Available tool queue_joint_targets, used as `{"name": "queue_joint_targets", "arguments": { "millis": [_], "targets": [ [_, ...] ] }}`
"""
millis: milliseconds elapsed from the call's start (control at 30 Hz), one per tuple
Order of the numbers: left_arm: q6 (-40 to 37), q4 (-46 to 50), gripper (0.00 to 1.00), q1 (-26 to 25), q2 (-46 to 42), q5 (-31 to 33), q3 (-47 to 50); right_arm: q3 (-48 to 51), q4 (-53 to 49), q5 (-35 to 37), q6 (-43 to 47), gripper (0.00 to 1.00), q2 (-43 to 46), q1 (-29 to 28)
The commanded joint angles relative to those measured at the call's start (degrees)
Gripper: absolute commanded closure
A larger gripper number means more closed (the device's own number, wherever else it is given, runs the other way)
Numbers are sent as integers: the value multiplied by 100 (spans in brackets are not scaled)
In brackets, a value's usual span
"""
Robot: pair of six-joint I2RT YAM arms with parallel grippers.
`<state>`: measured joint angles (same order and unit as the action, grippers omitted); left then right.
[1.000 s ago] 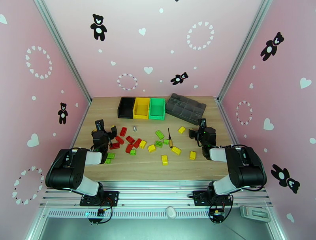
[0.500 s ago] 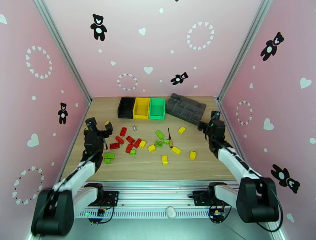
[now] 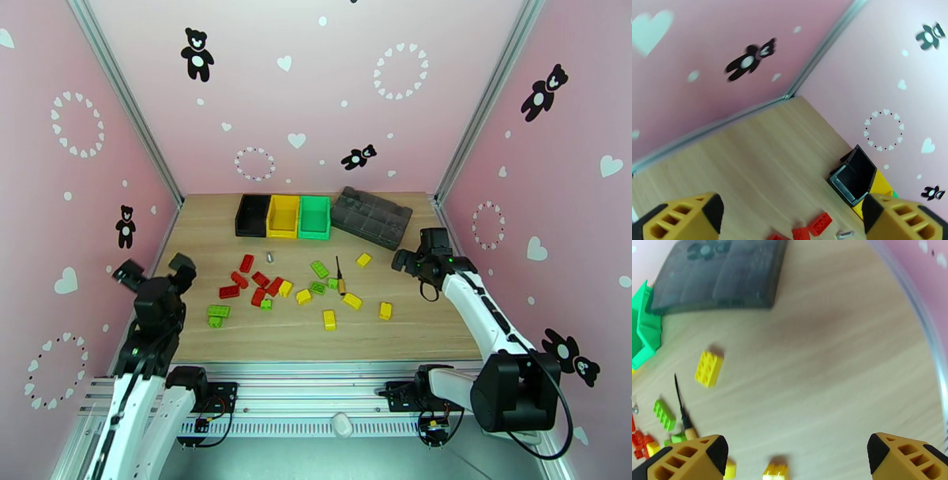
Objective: Sort the legos into containers by color
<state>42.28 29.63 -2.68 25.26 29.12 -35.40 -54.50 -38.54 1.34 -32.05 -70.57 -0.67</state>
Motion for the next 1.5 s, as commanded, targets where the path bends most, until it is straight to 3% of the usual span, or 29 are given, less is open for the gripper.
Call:
{"name": "queue_joint_targets", "arguments": {
  "millis": [0,100,167,300,367,633,867,1033,1267,1467],
  "targets": [
    [833,901,1,30,-91,-246,-141,-273,-643,-751,-386,5,107,14],
    [1193,1373,2,30,220,-479,-427,-307,-942,-1282,-397,17,-160,14],
    [1176,1382,2,30,573,-1033,-581,-310,-1143,-1429,-394,21,-304,14],
    [1201,1172,3,-7,1539,-2391,-833,-221,-1369,-1474,-374,21,-302,-54],
    [1344,1029,9,-332,2032,-2698,-968,-154,-1471,-1430,-385,18,-260,-149],
    [1858,733,13,-2505,3527,-2136,-1621,324,-1494,-933,-750,19,-326,-1017],
    [1908,325,13,-3487,4614,-2155,-2052,352,-1643,-404,-961,18,-676,-1292],
    [1863,283,13,-3616,5003,-2494,-2218,326,-1604,-294,-996,19,-1048,-1309],
    [1614,414,11,-3556,5188,-2684,-2409,299,-1403,-399,-1091,28,-1373,-1449],
    [1647,335,2,-3416,5267,-2908,-2331,317,-1367,-363,-1172,33,-1505,-1524]
  ]
}}
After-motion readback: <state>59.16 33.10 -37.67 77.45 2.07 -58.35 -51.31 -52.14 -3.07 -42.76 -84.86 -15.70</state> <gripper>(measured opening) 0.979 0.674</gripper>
